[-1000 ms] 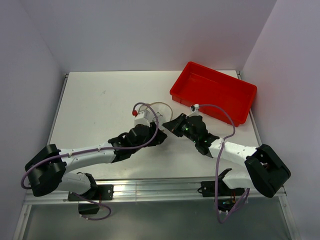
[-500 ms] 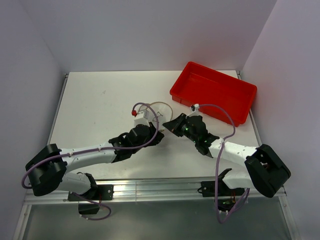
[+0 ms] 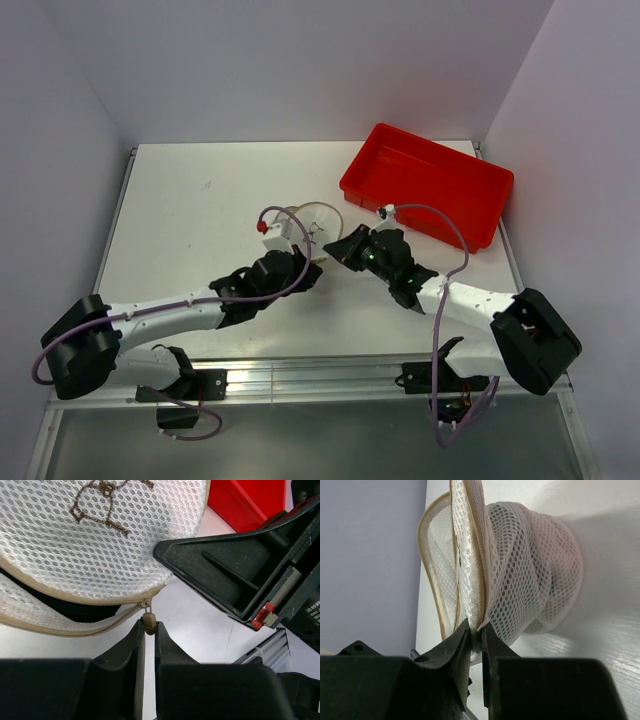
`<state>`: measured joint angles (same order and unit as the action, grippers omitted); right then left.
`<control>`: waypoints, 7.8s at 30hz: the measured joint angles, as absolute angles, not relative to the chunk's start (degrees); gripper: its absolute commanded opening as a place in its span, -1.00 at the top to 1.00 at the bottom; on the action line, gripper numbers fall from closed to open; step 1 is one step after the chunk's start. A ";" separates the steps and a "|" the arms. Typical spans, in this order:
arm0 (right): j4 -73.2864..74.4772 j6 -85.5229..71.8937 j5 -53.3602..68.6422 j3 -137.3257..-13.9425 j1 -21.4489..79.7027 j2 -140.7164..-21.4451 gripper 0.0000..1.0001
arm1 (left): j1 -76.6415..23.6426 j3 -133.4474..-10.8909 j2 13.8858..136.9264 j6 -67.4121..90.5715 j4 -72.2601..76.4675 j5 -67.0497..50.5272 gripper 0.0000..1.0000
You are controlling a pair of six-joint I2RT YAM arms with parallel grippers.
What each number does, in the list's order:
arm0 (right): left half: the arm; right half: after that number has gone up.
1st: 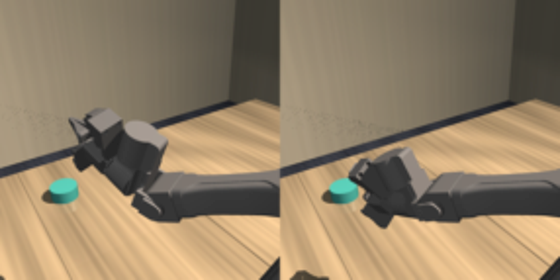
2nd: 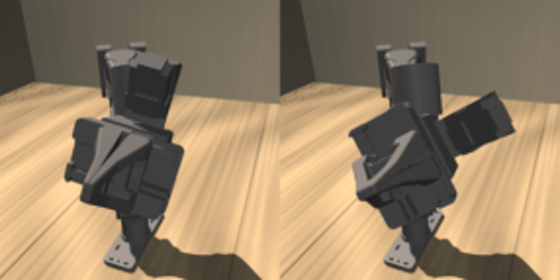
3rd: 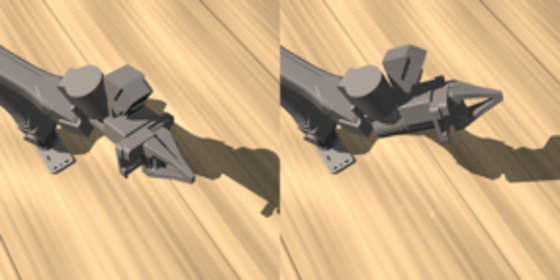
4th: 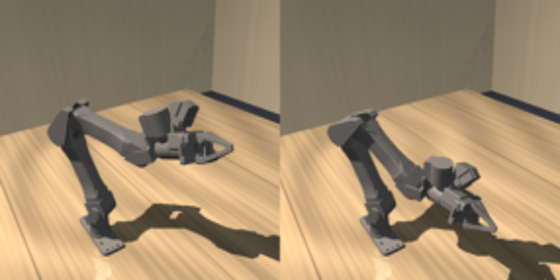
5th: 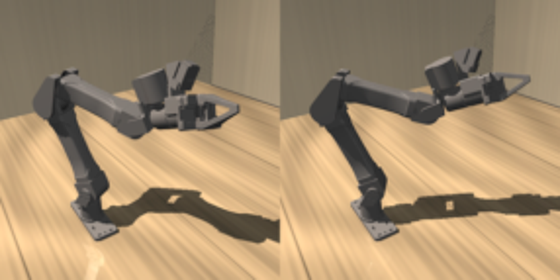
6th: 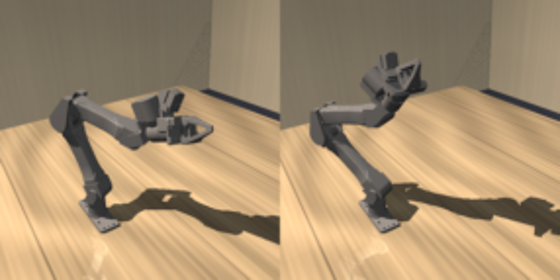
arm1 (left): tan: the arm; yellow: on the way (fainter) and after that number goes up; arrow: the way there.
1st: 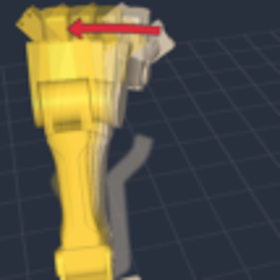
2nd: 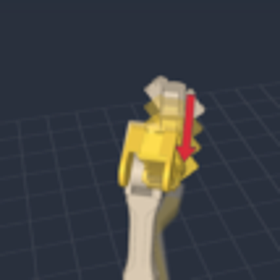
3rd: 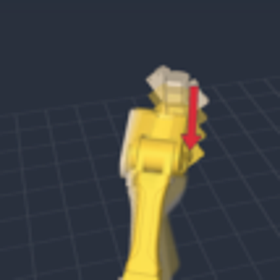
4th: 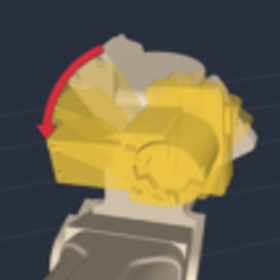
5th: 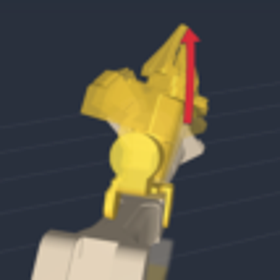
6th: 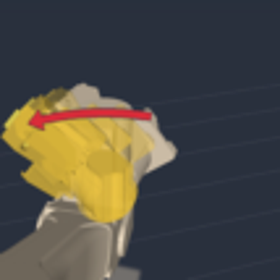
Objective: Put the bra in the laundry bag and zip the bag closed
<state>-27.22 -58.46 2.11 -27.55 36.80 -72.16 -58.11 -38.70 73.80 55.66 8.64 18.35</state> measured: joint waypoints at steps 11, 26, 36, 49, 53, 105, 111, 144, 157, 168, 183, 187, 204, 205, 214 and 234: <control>-19.57 -48.42 6.22 -35.44 36.88 -73.17 1.00 | -57.19 -34.83 65.63 51.77 6.48 22.74 1.00; -10.15 -38.37 13.34 -53.04 35.24 -86.70 -0.44 | -53.23 -29.76 57.84 47.72 5.10 21.50 0.99; -5.74 -36.86 10.09 -50.22 34.48 -79.20 -0.95 | -53.17 -28.51 60.01 50.37 12.62 17.63 1.00; -15.57 -48.64 12.97 -35.70 37.39 -70.11 -0.03 | -54.35 -29.10 62.92 50.37 16.47 17.82 1.00; -18.04 -49.89 13.72 -35.79 37.39 -73.25 0.20 | -54.81 -29.10 63.35 50.17 16.49 17.85 1.00; -14.22 -45.89 16.14 -38.44 34.46 -73.21 -0.35 | -55.51 -29.23 53.87 46.85 8.16 27.14 1.00; -18.48 -49.91 16.67 -37.76 37.54 -73.54 -0.15 | -55.99 -28.69 56.84 48.10 12.16 24.58 1.00; -17.43 -49.06 19.27 -45.08 35.42 -84.14 1.00 | -56.42 -25.82 53.41 48.80 11.27 24.45 1.00; -7.14 -41.36 26.17 -65.45 32.34 -96.60 1.00 | -56.27 -25.26 45.98 48.90 4.97 31.07 1.00; 5.04 -35.27 26.68 -79.64 32.25 -105.19 1.00 | -55.99 -24.77 44.91 48.14 1.41 33.15 1.00; -3.40 -38.11 16.91 -55.09 32.10 -83.55 -0.47 | -56.47 -31.44 53.30 47.68 2.07 30.83 1.00; -8.71 -42.78 16.53 -48.10 33.67 -77.12 -0.41 | -56.47 -31.51 54.59 47.75 4.21 29.74 1.00; -15.31 -49.67 16.69 -47.24 38.39 -81.14 -0.18 | -56.47 -31.51 55.79 47.72 8.43 25.26 1.00; -15.20 -49.63 16.29 -47.24 38.39 -81.17 -0.28 | -56.47 -31.51 55.79 47.70 8.51 25.23 1.00; -14.24 -48.29 13.80 -47.22 38.39 -81.14 0.12 | -56.47 -31.51 56.16 47.37 9.23 25.08 1.00; -14.09 -44.29 16.03 -51.75 32.53 -87.88 1.00 | -56.47 -29.98 51.16 46.24 2.04 26.85 1.00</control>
<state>-14.09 -44.29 16.03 -51.75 32.53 -87.88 -56.47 -29.98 51.16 46.24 2.04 26.85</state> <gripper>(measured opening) 0.010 0.068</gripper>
